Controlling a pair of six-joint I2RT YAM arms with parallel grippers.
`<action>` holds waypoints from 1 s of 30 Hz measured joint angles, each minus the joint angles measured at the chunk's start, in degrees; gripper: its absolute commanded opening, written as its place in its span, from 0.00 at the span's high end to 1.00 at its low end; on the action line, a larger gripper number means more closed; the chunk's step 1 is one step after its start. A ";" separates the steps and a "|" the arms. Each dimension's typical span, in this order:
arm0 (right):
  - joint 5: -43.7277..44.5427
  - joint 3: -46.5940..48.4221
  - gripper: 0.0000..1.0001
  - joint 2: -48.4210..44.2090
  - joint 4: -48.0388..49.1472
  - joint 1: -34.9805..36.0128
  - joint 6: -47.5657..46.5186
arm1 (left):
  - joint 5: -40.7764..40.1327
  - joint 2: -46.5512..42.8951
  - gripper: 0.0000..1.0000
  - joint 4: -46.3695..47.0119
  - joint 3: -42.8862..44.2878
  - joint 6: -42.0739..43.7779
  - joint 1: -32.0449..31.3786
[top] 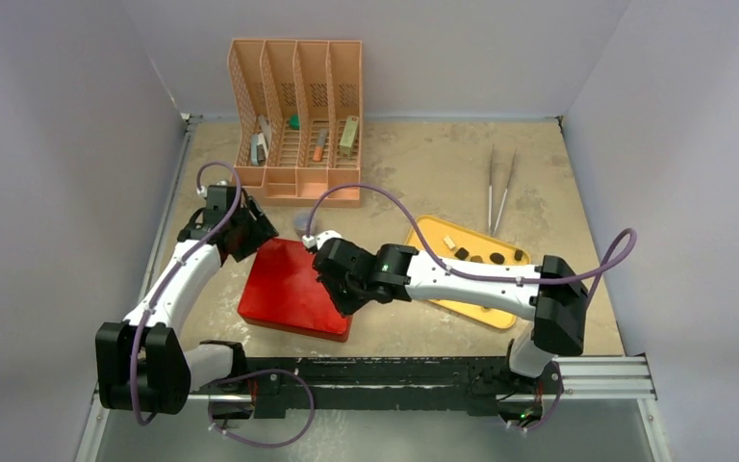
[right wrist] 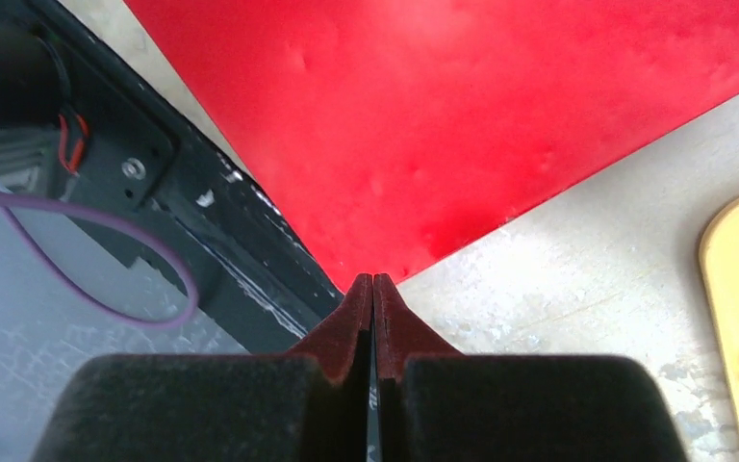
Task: Pack the chocolate
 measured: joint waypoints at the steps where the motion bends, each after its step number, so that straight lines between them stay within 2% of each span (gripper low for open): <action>1: -0.26 -0.79 1.00 -0.04 0.24 0.15 -0.42 | 0.13 -0.09 0.37 -0.02 0.00 0.02 0.02; 9: -2.73 -4.17 1.00 5.77 -2.32 0.76 -1.73 | 1.90 -0.20 0.38 1.22 -1.66 -0.61 0.33; 14: -1.03 -0.46 1.00 4.81 -5.46 0.83 -1.97 | 2.56 -0.28 0.39 1.70 -1.73 -1.07 0.37; 19: 2.03 3.06 1.00 0.61 -3.48 0.74 -2.01 | 2.71 -0.28 0.42 1.73 -1.73 -1.09 0.37; 24: 4.13 3.78 1.00 0.04 -0.42 -2.91 -2.91 | 1.44 -0.39 0.47 1.86 -1.73 -2.19 0.37; 30: 5.55 7.19 1.00 5.16 2.97 -9.14 -5.11 | 0.70 -0.79 0.48 2.78 -1.70 -3.67 0.37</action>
